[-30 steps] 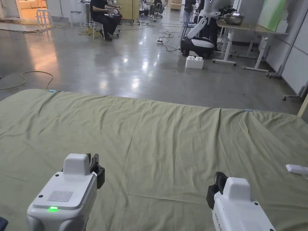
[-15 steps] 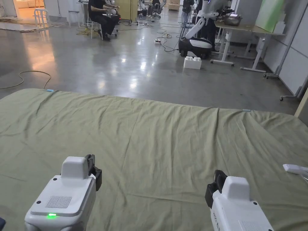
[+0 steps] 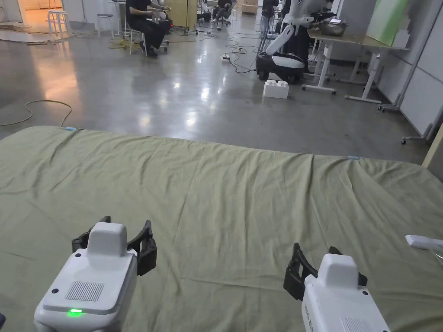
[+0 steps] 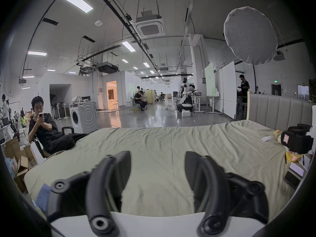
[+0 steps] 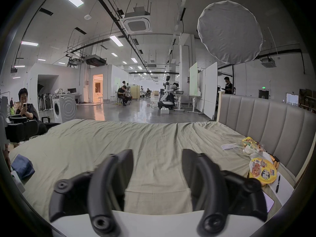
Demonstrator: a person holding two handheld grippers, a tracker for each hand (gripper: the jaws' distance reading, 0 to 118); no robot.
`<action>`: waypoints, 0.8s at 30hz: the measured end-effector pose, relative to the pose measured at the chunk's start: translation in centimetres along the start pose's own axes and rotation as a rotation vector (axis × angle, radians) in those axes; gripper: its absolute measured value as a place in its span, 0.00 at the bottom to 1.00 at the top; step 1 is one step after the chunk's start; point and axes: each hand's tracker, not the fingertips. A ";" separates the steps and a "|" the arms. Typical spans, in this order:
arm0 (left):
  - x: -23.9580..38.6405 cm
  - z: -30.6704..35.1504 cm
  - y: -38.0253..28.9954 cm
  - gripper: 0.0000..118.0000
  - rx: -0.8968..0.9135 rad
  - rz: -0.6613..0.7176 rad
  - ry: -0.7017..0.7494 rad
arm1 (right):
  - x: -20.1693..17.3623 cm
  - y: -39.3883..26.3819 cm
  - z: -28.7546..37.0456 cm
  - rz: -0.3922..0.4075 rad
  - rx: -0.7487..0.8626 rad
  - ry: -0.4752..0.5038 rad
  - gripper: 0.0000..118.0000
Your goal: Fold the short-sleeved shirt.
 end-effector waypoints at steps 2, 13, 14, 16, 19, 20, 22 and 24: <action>0.1 0.1 0.1 0.63 0.010 -0.012 0.009 | 0.1 0.1 0.0 0.005 0.015 -0.025 0.64; -1.2 -0.4 0.8 0.80 0.005 0.028 -0.029 | 1.5 0.6 -0.5 -0.042 0.013 -0.006 0.87; -1.2 -0.4 0.8 0.82 0.006 0.037 -0.031 | 1.7 0.6 -0.6 -0.050 0.010 0.005 0.87; -1.6 -0.5 0.9 0.85 0.000 0.070 -0.028 | 1.7 0.6 -0.9 -0.065 -0.017 0.004 0.88; -1.9 -0.6 0.8 0.86 -0.002 0.077 -0.018 | 1.4 0.6 -1.3 -0.032 -0.021 -0.040 0.89; -1.8 -0.6 0.8 0.86 -0.002 0.076 -0.012 | 1.4 0.6 -1.4 -0.019 -0.014 -0.038 0.90; -1.8 -0.7 0.7 0.86 -0.004 0.039 0.007 | 1.7 0.6 -1.5 -0.010 -0.008 -0.009 0.90; -1.7 -0.7 0.6 0.89 -0.009 0.015 0.008 | 1.9 0.5 -1.7 -0.037 -0.025 0.020 0.90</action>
